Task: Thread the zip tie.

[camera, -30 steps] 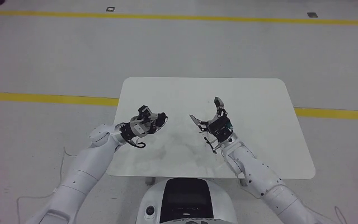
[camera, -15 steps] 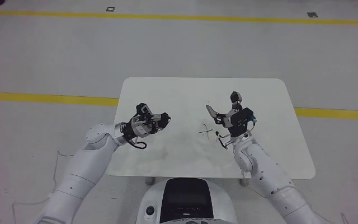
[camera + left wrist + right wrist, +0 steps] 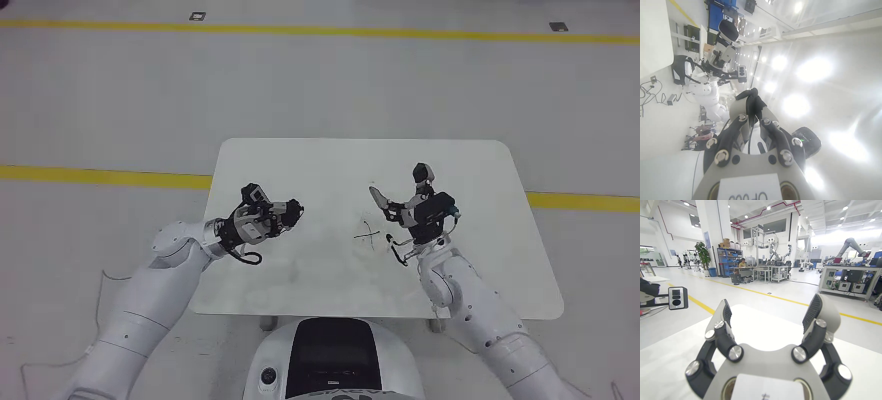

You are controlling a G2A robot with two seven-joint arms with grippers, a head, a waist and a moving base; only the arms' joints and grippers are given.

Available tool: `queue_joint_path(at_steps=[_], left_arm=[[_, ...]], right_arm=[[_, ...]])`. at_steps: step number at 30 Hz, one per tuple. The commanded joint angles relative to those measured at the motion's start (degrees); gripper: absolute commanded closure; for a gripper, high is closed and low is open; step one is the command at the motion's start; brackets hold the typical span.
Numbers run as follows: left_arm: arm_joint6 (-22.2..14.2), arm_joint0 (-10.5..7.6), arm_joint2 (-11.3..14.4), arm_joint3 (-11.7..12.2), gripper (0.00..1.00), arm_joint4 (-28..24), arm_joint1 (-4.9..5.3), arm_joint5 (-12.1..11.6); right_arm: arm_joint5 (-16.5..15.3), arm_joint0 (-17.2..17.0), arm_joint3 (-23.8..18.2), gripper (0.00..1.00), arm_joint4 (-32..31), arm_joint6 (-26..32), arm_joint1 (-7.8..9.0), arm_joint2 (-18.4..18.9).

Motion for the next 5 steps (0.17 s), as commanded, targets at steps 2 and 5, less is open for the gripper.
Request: queue_joint_path(at_steps=[2, 5], left_arm=[[0.0, 0.0, 0.0, 0.0, 1.0, 0.0, 0.0, 0.0], [0.0, 0.0, 0.0, 0.0, 1.0, 0.0, 0.0, 0.0]], right_arm=[[0.0, 0.0, 0.0, 0.0, 0.0, 0.0, 0.0, 0.0], [0.0, 0.0, 0.0, 0.0, 0.0, 0.0, 0.0, 0.0]])
